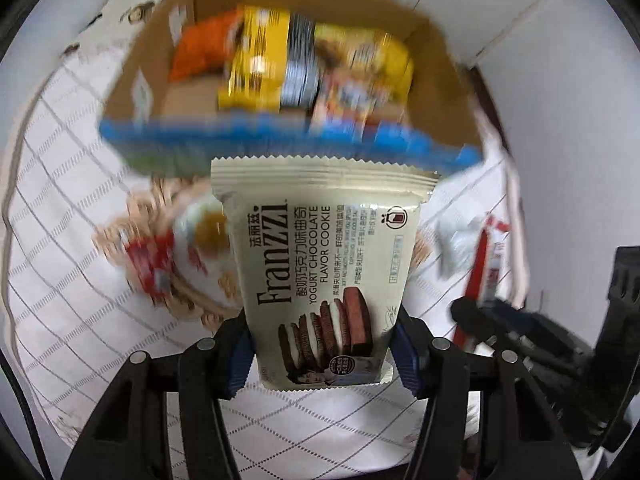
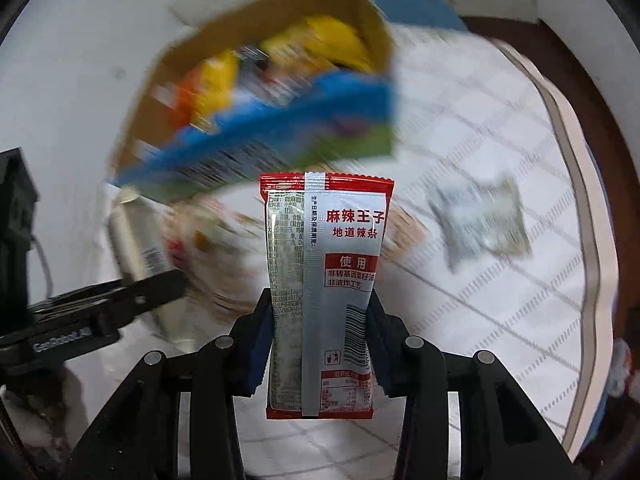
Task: Organize snacks
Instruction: 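Carry both packets into the cardboard box and open both tools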
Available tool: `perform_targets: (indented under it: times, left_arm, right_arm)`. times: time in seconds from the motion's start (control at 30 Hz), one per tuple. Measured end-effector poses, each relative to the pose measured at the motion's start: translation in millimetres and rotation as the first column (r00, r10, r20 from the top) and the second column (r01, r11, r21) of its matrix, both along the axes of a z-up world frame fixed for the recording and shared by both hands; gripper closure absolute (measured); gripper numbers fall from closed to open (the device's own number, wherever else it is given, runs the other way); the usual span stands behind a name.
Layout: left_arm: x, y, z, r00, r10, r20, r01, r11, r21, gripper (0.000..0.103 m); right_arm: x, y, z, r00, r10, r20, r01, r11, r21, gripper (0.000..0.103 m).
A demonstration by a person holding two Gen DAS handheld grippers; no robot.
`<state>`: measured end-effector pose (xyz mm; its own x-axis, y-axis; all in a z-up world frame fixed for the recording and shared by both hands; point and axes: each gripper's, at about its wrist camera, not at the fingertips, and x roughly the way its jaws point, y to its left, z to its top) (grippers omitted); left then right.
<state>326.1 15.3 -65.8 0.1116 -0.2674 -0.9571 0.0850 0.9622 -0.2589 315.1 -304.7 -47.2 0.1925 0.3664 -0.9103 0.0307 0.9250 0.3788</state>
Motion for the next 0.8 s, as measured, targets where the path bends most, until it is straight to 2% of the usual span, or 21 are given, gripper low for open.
perform_targets:
  times: [0.1,0.27,0.5,0.53,0.7,0.8]
  left_arm:
    - [33,18,30,0.999,0.014,0.039,-0.014,1.000,-0.005,0.047]
    - [83,56,36,0.997,0.050,0.062,-0.053,0.998,0.046,0.047]
    - [146,89,10,0.993,0.114,-0.029,-0.110,0.988,0.106,0.046]
    - [157,90,-10,0.991,0.121,-0.048,-0.115,0.988,0.107,0.046]
    - [175,98,-41,0.984,0.133,-0.118,-0.117,0.983,0.138,0.046]
    - [179,102,-49,0.979,0.145,-0.143,-0.123,0.981,0.152,0.046]
  right_arm:
    - [25,30,28,0.999,0.025,0.049,-0.029,0.997,0.077,0.058]
    - [84,81,48,0.991,0.049,0.125,-0.064,0.991,0.115,0.058]
    - [154,128,33,0.989,0.079,0.122,-0.089,0.993,0.082,0.058]
    - [162,134,26,0.990,0.081,0.118,-0.091,0.993,0.077,0.058]
    - [189,152,2,0.993,0.088,0.082,-0.092,0.995,0.043,0.058]
    - [199,159,-11,0.994,0.093,0.063,-0.095,0.995,0.028,0.058]
